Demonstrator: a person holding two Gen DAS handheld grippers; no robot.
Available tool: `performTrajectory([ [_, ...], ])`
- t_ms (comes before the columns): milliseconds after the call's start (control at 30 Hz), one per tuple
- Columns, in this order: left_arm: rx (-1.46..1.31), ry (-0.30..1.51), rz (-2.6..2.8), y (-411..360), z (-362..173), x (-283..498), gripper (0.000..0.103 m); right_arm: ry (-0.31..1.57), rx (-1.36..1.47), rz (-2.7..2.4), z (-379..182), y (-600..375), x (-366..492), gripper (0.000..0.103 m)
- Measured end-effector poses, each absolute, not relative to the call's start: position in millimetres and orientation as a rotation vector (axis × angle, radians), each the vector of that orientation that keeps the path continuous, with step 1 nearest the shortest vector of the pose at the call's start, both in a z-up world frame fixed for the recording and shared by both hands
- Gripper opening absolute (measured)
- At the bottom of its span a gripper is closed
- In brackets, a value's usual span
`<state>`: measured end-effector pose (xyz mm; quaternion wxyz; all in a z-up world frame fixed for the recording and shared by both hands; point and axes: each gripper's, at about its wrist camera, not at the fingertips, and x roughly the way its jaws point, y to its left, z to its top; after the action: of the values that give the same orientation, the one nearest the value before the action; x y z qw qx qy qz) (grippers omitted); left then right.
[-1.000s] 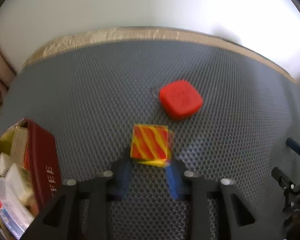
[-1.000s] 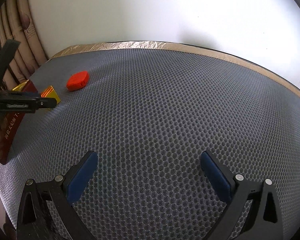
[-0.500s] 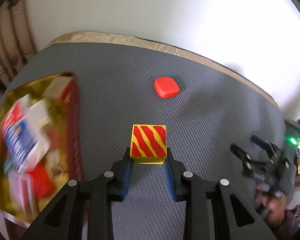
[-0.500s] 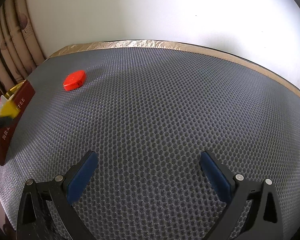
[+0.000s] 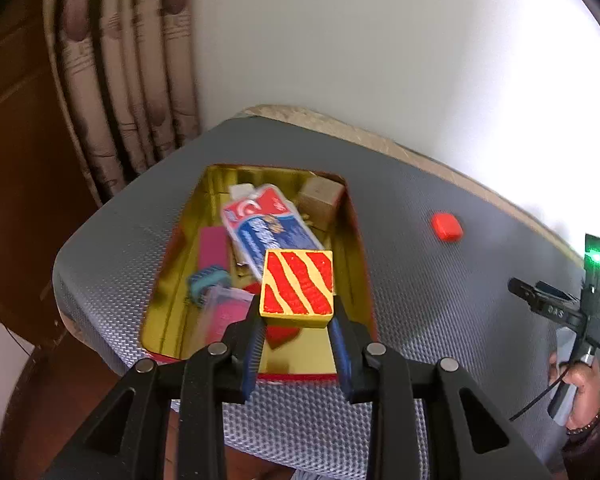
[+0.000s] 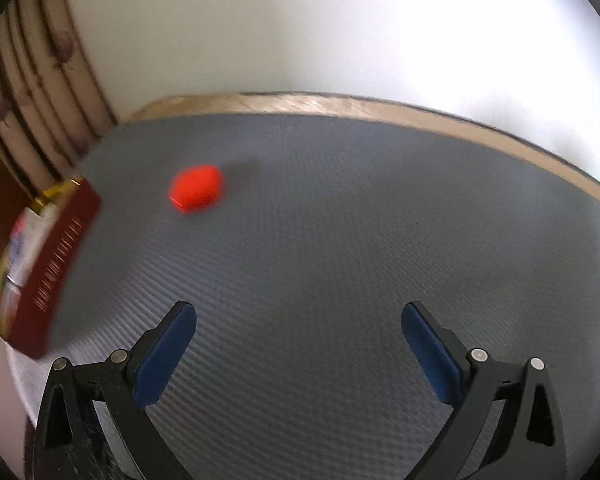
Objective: Organize rigid objects
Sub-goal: 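Carry the striped cube over the tin with the left gripper while the right reaches the red block, then drop the striped cube into the tin while the right gripper grasps the red rounded block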
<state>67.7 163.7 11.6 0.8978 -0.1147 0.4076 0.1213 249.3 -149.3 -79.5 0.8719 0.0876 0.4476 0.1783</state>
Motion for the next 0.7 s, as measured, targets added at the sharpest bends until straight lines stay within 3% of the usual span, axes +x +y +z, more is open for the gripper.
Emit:
performTrajectory([
  [467, -0.253, 0.874, 0.252, 175.1, 2.3, 65.0, 0.031, 0.945, 0.041, 0.43, -66.9, -53.3, 330.6, 0.101],
  [600, -0.273, 0.875, 0.265, 181.5, 0.7, 65.2, 0.031, 0.973, 0.03, 0.432, -74.6, -46.5, 341.7, 0.085],
  [667, -0.284, 0.876, 0.27, 184.5, -1.5, 65.6, 0.031, 1.008, 0.013, 0.433, -82.4, -42.7, 348.2, 0.064],
  [700, -0.286, 0.877, 0.275, 185.9, -2.7, 65.9, 0.031, 1.013, -0.004, 0.426, -84.5, -40.9, 350.0, 0.06],
])
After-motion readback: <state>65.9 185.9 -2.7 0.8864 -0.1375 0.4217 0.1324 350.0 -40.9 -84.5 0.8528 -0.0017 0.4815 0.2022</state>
